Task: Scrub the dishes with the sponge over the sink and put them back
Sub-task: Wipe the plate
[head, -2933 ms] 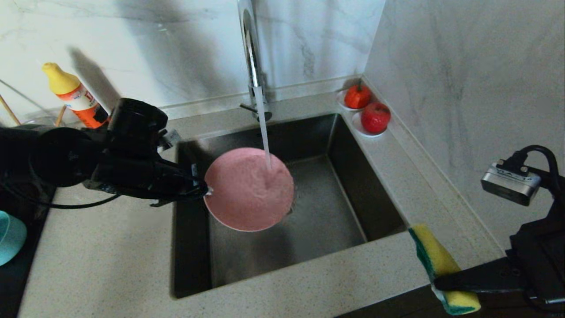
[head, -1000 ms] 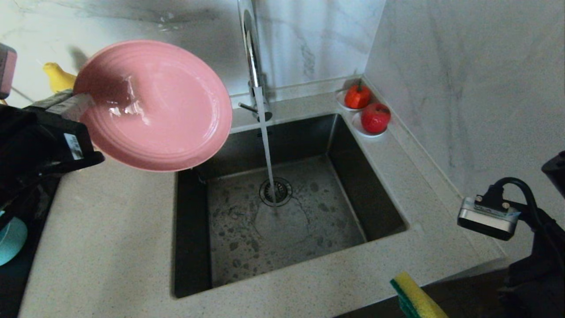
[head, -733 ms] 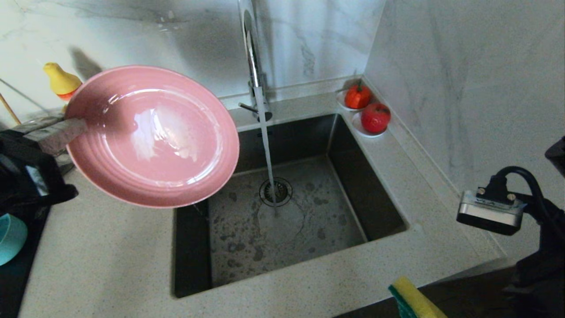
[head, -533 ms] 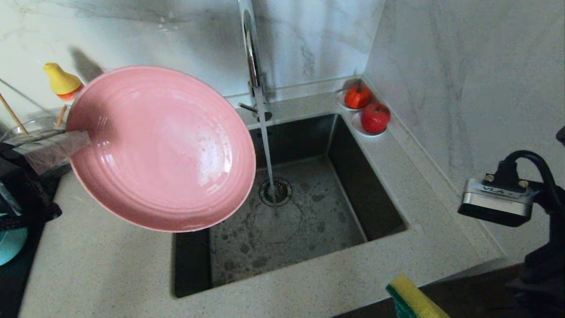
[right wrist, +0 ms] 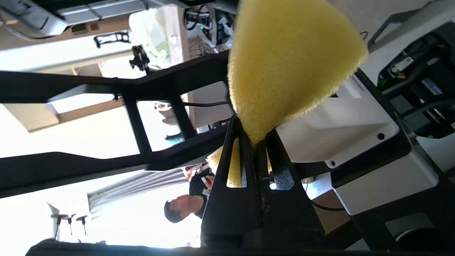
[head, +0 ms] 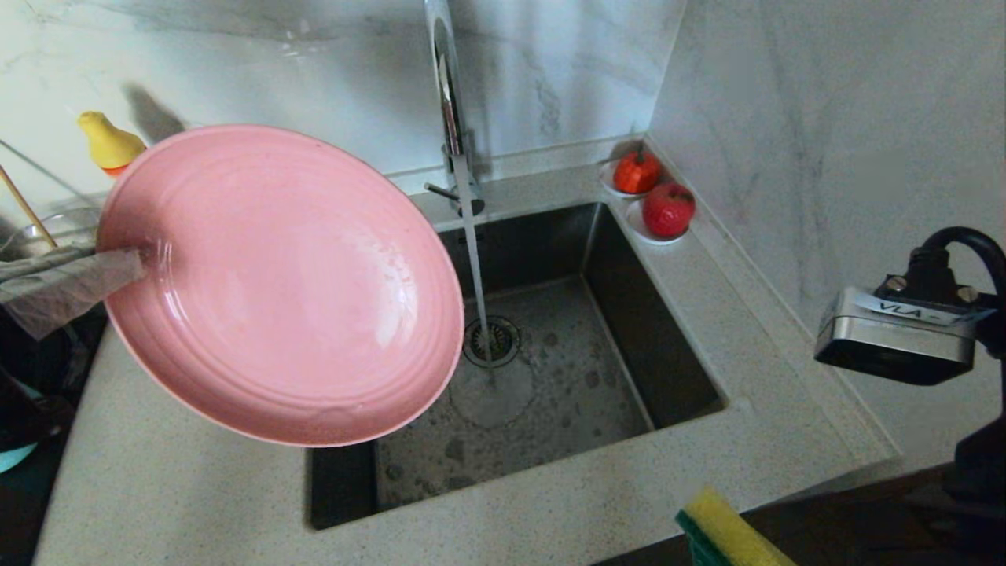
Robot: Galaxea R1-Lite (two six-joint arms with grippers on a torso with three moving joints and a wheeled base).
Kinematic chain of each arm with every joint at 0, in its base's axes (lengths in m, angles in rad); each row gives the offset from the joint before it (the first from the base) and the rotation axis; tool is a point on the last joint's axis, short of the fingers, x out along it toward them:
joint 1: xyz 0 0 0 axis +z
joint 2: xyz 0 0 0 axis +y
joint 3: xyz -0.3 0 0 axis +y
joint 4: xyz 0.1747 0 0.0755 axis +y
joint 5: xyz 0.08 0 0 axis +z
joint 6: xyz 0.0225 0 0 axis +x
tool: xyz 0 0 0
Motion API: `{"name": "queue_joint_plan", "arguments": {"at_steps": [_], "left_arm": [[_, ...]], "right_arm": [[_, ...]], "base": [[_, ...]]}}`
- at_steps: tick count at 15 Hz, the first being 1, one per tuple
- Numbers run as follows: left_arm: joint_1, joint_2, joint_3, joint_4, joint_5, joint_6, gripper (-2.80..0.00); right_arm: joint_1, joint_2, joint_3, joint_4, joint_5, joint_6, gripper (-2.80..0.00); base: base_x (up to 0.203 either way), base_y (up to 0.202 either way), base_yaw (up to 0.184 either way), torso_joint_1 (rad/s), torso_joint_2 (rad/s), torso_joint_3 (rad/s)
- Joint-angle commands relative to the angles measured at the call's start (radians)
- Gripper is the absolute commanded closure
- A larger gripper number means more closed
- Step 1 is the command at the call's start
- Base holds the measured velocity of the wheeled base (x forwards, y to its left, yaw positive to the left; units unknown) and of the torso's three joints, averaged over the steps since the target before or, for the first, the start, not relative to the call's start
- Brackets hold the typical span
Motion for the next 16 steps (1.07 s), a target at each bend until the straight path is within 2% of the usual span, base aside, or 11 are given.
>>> {"name": "queue_joint_plan", "arguments": {"at_steps": [1, 3, 8, 10, 16], "left_arm": [[-0.003, 0.037, -0.018, -0.005, -0.002, 0.023, 0.0], [-0.009, 0.071, -0.048, -0.011, -0.006, 0.028, 0.0], [-0.153, 0.112, -0.047, -0.005, 0.005, 0.038, 0.0], [-0.159, 0.134, -0.048, -0.011, 0.006, 0.066, 0.0], [-0.193, 0.173, -0.054, -0.016, 0.031, 0.086, 0.0]], "right_arm": [[0.015, 0.03, -0.042, 0.004, 0.002, 0.004, 0.0], [0.019, 0.057, -0.094, 0.023, 0.0, 0.003, 0.0], [0.087, 0.181, -0.29, 0.102, -0.001, -0.002, 0.0], [0.108, 0.218, -0.334, 0.105, -0.001, -0.002, 0.0], [0.158, 0.341, -0.489, 0.12, -0.001, 0.003, 0.0]], "base": [[0.0, 0.0, 0.0, 0.0, 0.0, 0.0], [0.0, 0.0, 0.0, 0.0, 0.0, 0.0], [0.0, 0.0, 0.0, 0.0, 0.0, 0.0], [0.0, 0.0, 0.0, 0.0, 0.0, 0.0], [0.0, 0.0, 0.0, 0.0, 0.0, 0.0]]}}
